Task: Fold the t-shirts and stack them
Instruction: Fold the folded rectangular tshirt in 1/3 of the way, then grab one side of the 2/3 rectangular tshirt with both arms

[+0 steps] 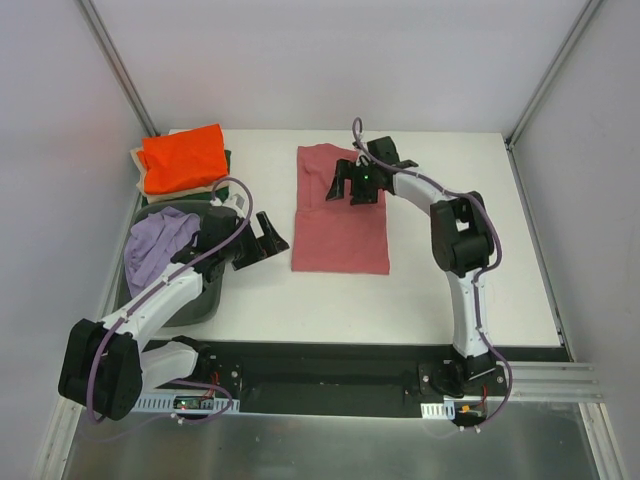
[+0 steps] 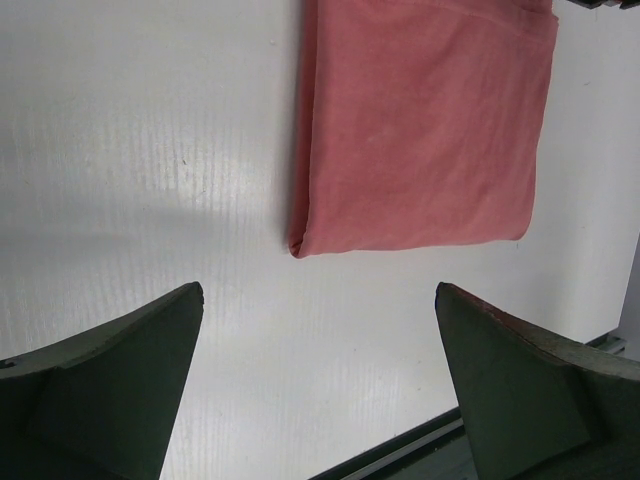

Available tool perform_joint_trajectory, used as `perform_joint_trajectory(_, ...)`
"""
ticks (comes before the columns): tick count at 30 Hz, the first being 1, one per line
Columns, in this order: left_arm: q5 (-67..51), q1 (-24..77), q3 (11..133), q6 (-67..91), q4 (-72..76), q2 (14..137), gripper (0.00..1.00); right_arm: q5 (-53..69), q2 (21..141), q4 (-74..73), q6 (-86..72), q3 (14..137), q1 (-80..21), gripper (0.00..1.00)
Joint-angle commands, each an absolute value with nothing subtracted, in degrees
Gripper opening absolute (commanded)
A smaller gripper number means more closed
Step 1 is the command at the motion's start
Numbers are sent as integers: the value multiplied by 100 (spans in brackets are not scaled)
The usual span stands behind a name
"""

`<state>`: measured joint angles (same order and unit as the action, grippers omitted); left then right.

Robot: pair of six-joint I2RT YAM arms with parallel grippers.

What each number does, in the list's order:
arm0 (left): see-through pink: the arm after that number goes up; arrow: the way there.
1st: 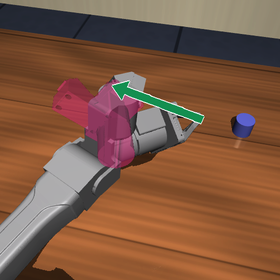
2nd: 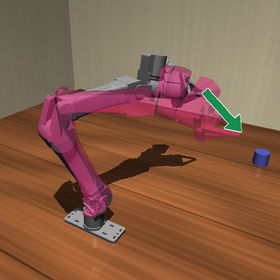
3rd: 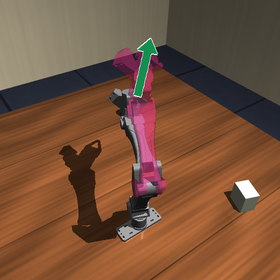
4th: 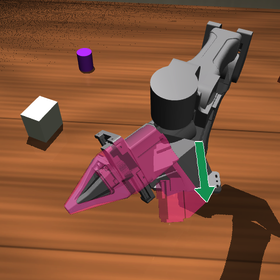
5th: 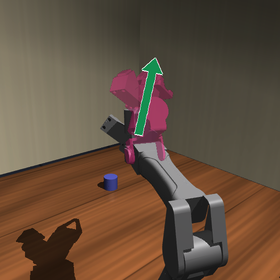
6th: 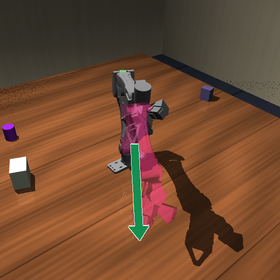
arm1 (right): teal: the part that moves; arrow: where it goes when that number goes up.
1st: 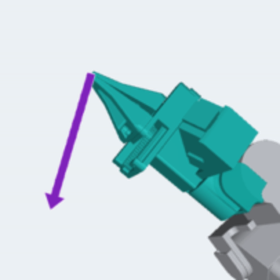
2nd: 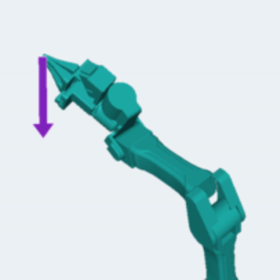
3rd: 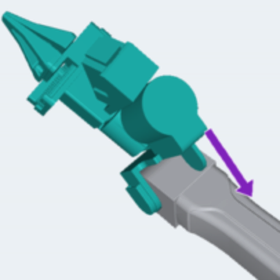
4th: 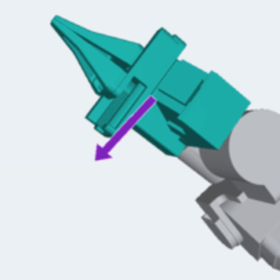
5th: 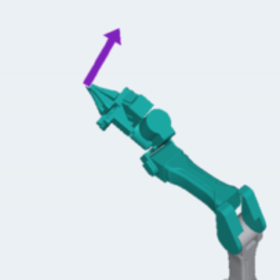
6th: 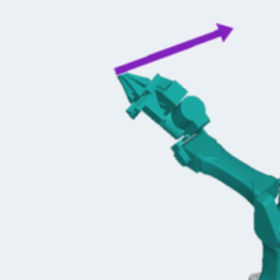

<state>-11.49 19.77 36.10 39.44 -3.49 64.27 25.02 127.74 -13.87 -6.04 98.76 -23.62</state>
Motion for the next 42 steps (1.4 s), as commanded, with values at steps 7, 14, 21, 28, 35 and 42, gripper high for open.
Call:
perform_joint_trajectory(7,-1634,1934,3639,4122,-26,6986,96,1953,10832,-1741,-88,8775,-2294,96)
perform_joint_trajectory(14,-2372,1969,3717,4412,808,7891,67,1135,8537,-1556,-237,6174,-2276,96)
perform_joint_trajectory(21,-2391,2144,3929,4430,879,8639,53,774,7331,-1424,-624,4800,-2127,96)
perform_joint_trajectory(28,-2347,2188,4069,4430,879,9202,42,835,7049,-1424,-782,4447,-2022,96)
perform_joint_trajectory(35,-2311,2224,4104,4377,870,9413,25,975,7066,-1433,-905,4307,-2030,96)
perform_joint_trajectory(42,-2101,2241,3981,4333,826,9325,0,1309,7163,-1547,-1125,4096,-2013,97)
